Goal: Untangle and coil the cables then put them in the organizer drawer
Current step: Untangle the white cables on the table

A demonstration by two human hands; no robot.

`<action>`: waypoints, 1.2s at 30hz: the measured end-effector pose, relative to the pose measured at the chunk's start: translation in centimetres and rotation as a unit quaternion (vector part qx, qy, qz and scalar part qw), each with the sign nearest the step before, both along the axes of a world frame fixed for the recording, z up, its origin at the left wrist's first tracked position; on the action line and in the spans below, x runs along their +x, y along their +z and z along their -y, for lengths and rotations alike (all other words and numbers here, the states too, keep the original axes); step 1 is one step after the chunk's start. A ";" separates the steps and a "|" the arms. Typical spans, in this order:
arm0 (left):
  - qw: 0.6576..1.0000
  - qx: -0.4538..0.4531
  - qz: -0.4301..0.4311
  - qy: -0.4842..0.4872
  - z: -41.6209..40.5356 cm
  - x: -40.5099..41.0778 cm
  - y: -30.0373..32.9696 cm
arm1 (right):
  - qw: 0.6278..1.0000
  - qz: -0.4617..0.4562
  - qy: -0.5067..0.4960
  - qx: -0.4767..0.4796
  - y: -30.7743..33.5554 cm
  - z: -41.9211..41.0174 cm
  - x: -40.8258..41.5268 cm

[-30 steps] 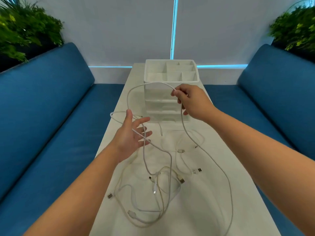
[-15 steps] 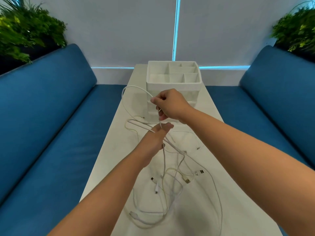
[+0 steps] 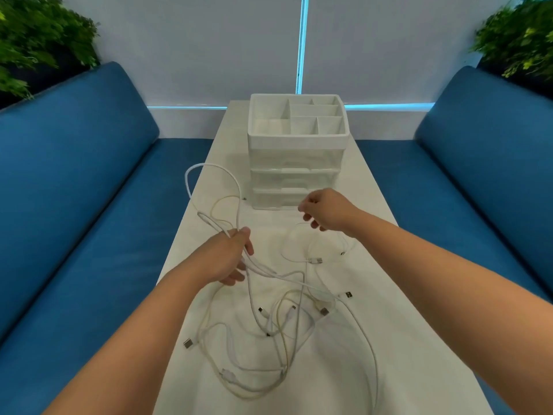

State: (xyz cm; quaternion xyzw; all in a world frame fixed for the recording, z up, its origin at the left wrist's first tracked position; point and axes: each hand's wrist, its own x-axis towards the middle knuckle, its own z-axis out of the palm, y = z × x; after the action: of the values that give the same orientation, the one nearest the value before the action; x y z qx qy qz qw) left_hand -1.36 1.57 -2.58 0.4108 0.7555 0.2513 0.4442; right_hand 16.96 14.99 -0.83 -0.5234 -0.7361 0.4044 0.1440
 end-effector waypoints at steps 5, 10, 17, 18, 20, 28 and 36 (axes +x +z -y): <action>0.997 -0.015 -0.060 -0.047 -0.5 0.1 -0.7 | 0.994 0.081 -0.038 -0.061 -4.9 -1.9 1.7; 0.996 0.087 0.027 0.022 -1.7 0.5 -1.4 | 0.988 0.121 -0.057 -0.082 -8.5 -3.4 2.2; 0.945 0.206 0.242 0.081 -3.2 1.0 0.0 | 0.987 0.139 0.025 0.073 -11.7 -2.8 0.7; 0.934 0.213 0.274 0.088 -3.4 1.1 0.3 | 0.980 0.155 0.081 0.094 -12.0 -2.7 0.2; 0.912 0.226 0.326 0.104 -3.6 1.2 0.8 | 0.950 0.218 0.189 0.119 -12.6 -2.4 -0.8; 0.879 0.219 0.397 0.145 -4.2 1.1 1.4 | 0.934 0.263 0.233 0.059 -12.6 -3.1 0.3; 0.869 0.228 0.413 0.146 -4.6 2.4 3.9 | 0.997 -0.061 -0.044 -0.013 -2.6 -2.9 0.8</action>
State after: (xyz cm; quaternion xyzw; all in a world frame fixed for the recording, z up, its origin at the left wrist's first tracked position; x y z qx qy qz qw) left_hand 1.01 6.19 1.28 0.2445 0.4761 0.6254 0.5678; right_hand 17.79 17.90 -3.46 -0.5314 -0.6968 0.4385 0.1994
